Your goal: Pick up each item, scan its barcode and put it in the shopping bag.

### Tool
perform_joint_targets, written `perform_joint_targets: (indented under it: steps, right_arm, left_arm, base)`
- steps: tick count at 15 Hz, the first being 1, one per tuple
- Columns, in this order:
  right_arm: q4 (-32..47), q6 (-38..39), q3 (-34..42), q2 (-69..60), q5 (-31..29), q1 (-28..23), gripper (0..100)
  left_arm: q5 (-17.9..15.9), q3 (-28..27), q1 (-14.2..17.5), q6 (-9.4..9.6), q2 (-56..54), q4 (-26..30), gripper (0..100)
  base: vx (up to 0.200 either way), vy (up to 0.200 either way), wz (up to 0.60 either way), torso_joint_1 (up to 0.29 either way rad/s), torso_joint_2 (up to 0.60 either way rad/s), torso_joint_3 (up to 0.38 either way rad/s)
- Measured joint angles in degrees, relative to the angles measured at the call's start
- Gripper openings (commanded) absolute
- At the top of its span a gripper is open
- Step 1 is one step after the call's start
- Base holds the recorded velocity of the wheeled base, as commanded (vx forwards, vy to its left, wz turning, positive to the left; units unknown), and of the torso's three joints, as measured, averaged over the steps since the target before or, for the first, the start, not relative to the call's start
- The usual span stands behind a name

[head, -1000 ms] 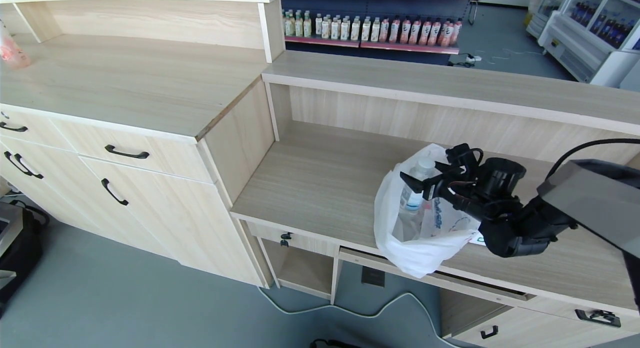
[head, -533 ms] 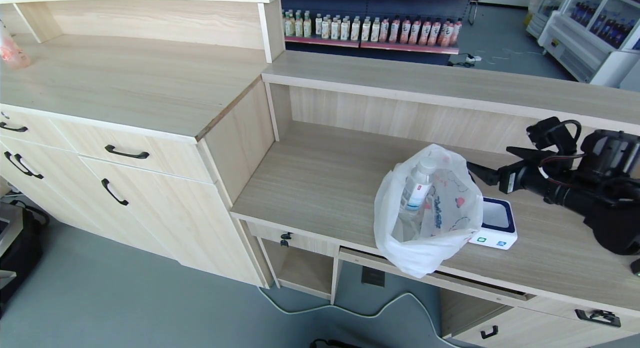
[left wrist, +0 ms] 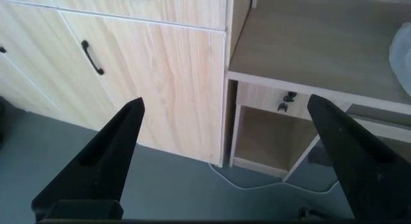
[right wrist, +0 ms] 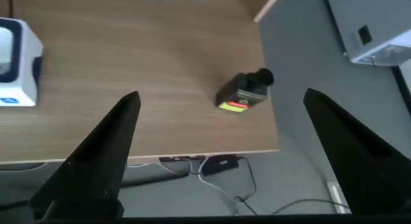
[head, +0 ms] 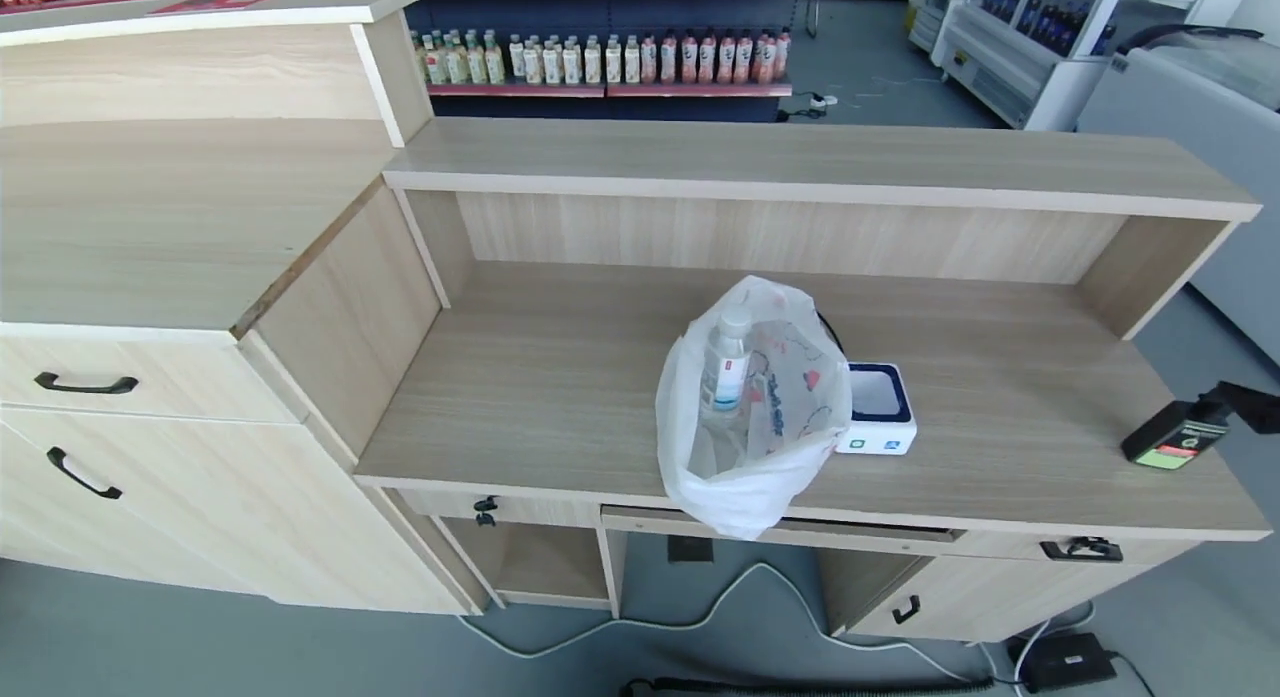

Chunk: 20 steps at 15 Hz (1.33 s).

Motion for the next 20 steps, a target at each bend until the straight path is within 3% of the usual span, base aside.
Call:
perform_joint_targets:
  steps: [2, 3, 11, 15, 20]
  right_arm:
    - [4.6, -5.5, -2.6, 0.2, -10.6, -5.0, 100]
    - [5.8, -7.3, -4.1, 1.3, -12.4, -6.7, 100]
    - [1.0, -15.5, -26.1, 27.5, -13.0, -14.7, 100]
    - [-1.0, -11.9, -34.1, 37.5, -12.5, -12.6, 100]
    - [-1.1, -4.5, -42.2, 44.2, -2.7, -7.2, 100]
  left_arm:
    - [0.0, 0.0, 0.0, 0.00, 0.0, 0.0, 100]
    - [0.0, 0.0, 0.0, 0.00, 0.0, 0.0, 100]
    - [0.0, 0.0, 0.0, 0.00, 0.0, 0.0, 100]
    - [0.0, 0.0, 0.0, 0.02, 0.0, 0.0, 100]
    - [0.0, 0.0, 0.0, 0.00, 0.0, 0.0, 100]
  base:
    - [0.000, 0.000, -0.30, 0.006, 0.00, 0.004]
    - [0.000, 0.000, 0.00, 0.000, 0.00, 0.000]
    - [0.000, 0.000, 0.00, 0.000, 0.00, 0.000]
    - [0.000, 0.000, 0.00, 0.000, 0.00, 0.000]
    - [0.000, 0.000, 0.00, 0.000, 0.00, 0.000]
